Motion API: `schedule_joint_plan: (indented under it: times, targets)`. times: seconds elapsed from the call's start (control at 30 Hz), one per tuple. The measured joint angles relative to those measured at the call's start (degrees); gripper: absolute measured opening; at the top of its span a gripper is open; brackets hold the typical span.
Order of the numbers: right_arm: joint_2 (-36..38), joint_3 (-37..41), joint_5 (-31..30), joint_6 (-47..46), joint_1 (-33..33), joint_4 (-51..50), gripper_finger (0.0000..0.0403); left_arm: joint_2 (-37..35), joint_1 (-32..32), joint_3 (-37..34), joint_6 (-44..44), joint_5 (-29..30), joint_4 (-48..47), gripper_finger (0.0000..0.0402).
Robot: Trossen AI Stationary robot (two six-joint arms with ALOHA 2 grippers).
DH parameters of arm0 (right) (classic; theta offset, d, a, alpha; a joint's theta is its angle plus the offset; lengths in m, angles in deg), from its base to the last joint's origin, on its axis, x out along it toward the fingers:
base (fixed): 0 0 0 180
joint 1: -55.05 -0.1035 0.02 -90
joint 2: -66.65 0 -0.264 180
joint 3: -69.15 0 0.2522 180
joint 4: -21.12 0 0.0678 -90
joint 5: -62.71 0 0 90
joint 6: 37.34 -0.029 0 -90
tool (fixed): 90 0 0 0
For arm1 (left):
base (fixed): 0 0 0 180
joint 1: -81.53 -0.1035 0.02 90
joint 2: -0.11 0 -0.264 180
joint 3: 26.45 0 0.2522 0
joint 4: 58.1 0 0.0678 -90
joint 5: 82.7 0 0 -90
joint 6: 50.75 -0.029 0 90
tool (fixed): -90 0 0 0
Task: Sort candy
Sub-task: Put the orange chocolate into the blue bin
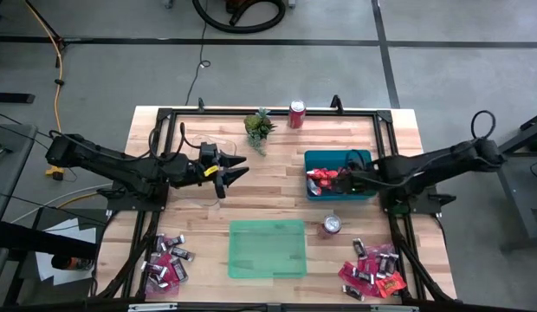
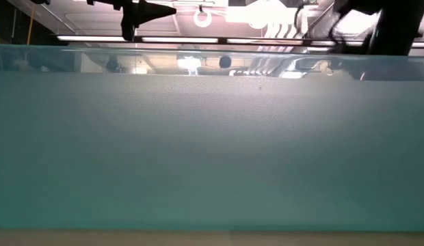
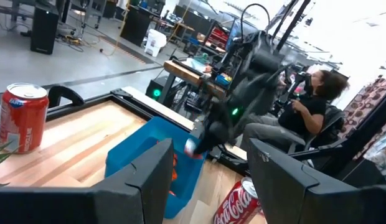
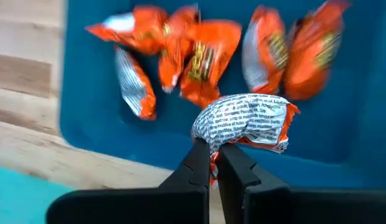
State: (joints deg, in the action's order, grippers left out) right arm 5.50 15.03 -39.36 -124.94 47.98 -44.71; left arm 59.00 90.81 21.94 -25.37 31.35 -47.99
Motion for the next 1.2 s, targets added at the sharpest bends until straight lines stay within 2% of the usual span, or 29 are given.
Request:
schedule_joint_plan:
  times: [0.17,0.4,0.67,0.83,1.03,1.2]
  targets:
    - [-0.04,7.44,4.56,-1.02,3.98,7.49,0.0001,0.02,0.00,0.00,-0.02,0.22,-0.04,0.0191]
    - [-0.11,10.72,4.24,-2.50,8.74,5.67,0.0001,0.02,0.00,0.00,-0.07,0.22,-0.07,0.0191]
    - [-1.96,11.21,3.51,0.87,13.74,11.63,0.0000,0.02,0.00,0.00,-1.97,0.22,-0.08,0.0191]
    - [-2.29,11.21,0.12,1.72,14.23,13.96,0.0001,0.02,0.00,-0.02,-2.08,0.68,-0.09,0.0191]
    - [-2.29,11.21,6.41,3.79,13.84,13.72,0.0003,0.02,0.00,-0.04,-2.08,0.73,-0.24,0.0191]
    - [-2.28,11.21,7.02,4.07,13.36,12.40,0.0004,0.02,0.00,-0.04,-2.04,0.75,-0.24,0.0191]
